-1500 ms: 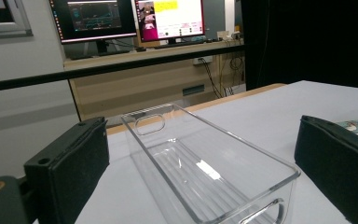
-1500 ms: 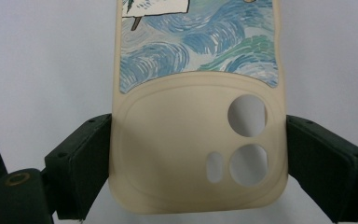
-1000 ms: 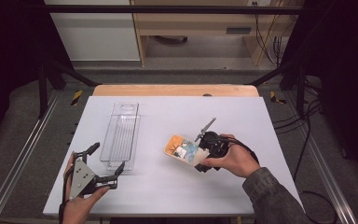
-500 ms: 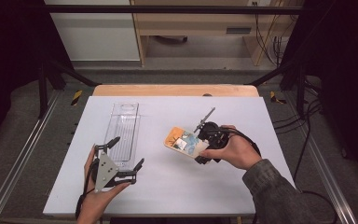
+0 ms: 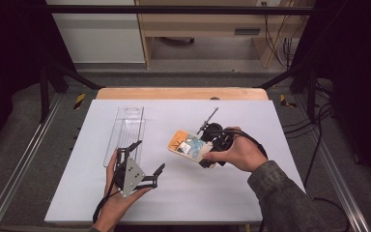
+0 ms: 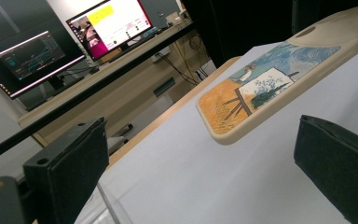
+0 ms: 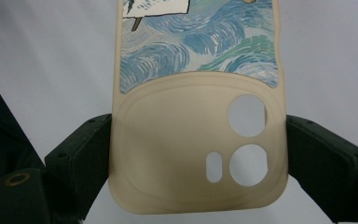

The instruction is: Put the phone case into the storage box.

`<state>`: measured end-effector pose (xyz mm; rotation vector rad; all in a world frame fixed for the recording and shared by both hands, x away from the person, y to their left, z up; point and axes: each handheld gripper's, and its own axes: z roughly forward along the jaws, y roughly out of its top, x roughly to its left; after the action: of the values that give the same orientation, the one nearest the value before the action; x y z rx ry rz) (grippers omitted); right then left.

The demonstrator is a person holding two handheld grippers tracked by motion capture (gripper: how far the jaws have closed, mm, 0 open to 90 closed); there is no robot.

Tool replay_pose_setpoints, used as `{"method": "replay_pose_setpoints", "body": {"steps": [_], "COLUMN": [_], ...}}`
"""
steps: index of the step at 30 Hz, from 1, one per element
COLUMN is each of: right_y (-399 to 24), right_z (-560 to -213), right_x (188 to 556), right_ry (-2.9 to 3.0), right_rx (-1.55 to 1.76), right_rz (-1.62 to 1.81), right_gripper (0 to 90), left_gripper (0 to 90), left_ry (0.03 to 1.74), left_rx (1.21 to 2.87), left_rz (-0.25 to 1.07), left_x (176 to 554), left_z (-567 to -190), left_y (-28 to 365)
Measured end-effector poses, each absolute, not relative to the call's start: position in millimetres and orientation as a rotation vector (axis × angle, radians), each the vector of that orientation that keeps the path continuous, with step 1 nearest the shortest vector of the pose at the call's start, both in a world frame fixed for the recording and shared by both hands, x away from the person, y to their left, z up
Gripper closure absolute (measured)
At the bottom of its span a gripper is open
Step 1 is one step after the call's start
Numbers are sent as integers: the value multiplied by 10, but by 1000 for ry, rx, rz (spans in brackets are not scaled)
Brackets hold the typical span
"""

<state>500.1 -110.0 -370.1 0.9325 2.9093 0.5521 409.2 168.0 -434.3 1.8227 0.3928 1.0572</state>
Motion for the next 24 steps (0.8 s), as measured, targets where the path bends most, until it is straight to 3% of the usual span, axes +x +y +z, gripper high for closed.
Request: {"method": "replay_pose_setpoints", "body": {"steps": [24], "right_y": [-1039], "right_z": [-3480], "right_x": [5040], "right_ry": [2904], "right_rx": [958], "right_rz": [550], "right_gripper": [119], "left_gripper": [52], "left_ry": [316], "left_rx": [1840], "left_rz": [1113], "left_x": [4117], "left_z": [-4350], "left_y": [1321]}}
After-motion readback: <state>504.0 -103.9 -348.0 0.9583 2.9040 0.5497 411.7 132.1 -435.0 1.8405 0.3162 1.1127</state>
